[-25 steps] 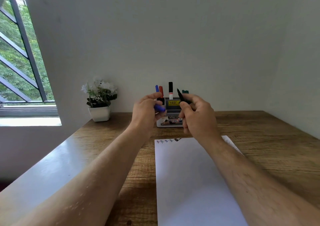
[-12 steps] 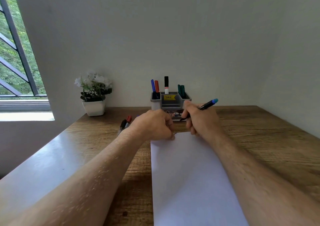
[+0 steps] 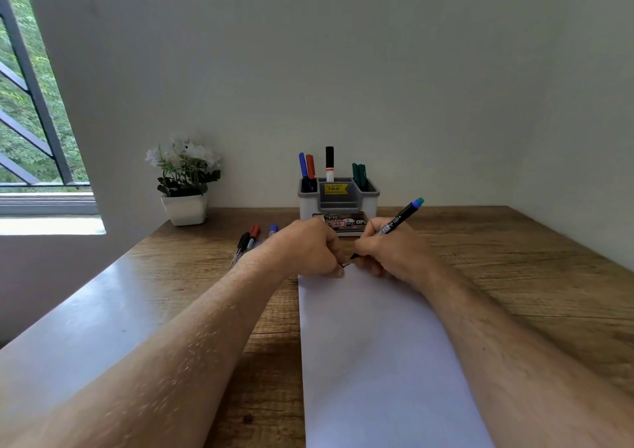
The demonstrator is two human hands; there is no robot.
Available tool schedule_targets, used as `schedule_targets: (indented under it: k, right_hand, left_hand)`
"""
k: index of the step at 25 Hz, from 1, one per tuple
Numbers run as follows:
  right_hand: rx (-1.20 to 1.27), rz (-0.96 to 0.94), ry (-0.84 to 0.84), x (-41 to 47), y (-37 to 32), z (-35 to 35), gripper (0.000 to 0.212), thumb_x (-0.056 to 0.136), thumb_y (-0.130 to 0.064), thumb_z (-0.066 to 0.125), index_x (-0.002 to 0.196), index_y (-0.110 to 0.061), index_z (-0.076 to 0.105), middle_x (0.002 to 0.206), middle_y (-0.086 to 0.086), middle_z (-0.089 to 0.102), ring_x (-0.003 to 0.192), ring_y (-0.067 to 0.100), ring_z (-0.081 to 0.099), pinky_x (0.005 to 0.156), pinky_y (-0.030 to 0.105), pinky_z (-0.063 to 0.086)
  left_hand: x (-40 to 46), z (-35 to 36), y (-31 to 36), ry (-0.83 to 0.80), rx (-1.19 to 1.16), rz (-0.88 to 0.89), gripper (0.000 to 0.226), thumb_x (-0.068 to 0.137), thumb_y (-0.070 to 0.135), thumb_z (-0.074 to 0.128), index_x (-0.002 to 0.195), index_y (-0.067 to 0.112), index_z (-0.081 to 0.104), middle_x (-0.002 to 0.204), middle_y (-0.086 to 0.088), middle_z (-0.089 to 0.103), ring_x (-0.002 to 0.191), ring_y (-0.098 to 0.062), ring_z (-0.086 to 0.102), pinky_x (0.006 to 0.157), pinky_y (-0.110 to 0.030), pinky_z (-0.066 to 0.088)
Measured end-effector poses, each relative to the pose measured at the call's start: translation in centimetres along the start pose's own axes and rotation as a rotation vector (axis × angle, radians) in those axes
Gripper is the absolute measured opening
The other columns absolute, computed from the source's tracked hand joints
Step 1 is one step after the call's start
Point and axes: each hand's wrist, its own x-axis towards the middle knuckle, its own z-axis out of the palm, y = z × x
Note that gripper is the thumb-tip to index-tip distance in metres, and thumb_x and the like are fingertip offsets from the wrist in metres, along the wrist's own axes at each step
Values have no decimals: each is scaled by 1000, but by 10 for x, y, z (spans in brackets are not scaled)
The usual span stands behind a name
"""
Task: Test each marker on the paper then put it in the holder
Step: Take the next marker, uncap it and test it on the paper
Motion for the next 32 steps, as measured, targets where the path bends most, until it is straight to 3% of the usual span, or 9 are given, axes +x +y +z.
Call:
schedule_targets:
  k: [3, 6, 10, 13, 18, 20, 23, 32]
  right_hand:
    - [-115, -44, 29, 2, 0, 2, 19, 76, -23, 71, 65, -15, 58, 65, 6, 68, 56, 11, 55, 56, 27, 41]
    - [-88, -58, 16, 2, 0, 2, 28, 77, -22, 70, 57, -17, 52, 60, 6, 61, 56, 12, 51, 53, 28, 38]
    - [-107, -50, -9, 4, 1, 3, 24, 73, -24, 71, 59, -14, 54, 63, 16, 64, 59, 15, 54, 59, 32, 42]
    - [-84, -48, -24, 4, 0, 2, 24, 70, -23, 70, 58, -14, 52, 58, 9, 60, 58, 16, 52, 60, 34, 42]
    - [-99, -49, -2, 3, -1, 3, 24, 75, -23, 71, 63, -11, 54, 69, 21, 65, 63, 19, 55, 62, 34, 43]
    - [-83, -55, 1, 4, -1, 3, 27, 75, -20, 71, 59, -12, 51, 63, 15, 59, 61, 20, 51, 61, 33, 41]
    - [-104, -48, 2, 5, -2, 4, 24, 77, -21, 70, 61, -14, 55, 66, 12, 65, 61, 16, 55, 58, 29, 42]
    - [-110, -75, -7, 8, 1, 5, 26, 73, -23, 72, 59, -13, 52, 59, 8, 58, 60, 18, 52, 61, 33, 44]
  left_hand:
    - [2, 0, 0, -4, 1, 4, 21, 76, 30, 80, 96, 29, 75, 103, 8, 70, 97, -12, 62, 93, -35, 53]
    - [1, 0, 0, -14, -9, 8, 20, 79, 28, 79, 98, 27, 74, 104, 8, 70, 99, -13, 61, 92, -32, 52]
    - [0, -1, 0, -25, -12, 15, 20, 81, 26, 78, 99, 25, 73, 105, 7, 68, 101, -12, 59, 91, -30, 49]
    - [0, -1, 1, -32, -6, 10, 20, 81, 26, 77, 101, 24, 72, 106, 6, 68, 102, -13, 58, 92, -31, 48]
    - [0, -2, 1, -27, -14, -2, 17, 81, 26, 78, 97, 25, 73, 103, 7, 69, 97, -11, 59, 89, -30, 49]
    - [0, -2, 1, -29, -12, 1, 17, 81, 26, 77, 98, 25, 73, 103, 7, 68, 96, -10, 58, 88, -29, 49]
    - [1, -2, 1, -35, -4, 0, 19, 82, 26, 77, 100, 23, 72, 104, 6, 69, 99, -12, 59, 91, -30, 49]
    - [2, -1, 1, -38, -13, -15, 19, 81, 25, 77, 99, 23, 72, 104, 5, 69, 101, -13, 60, 90, -31, 49]
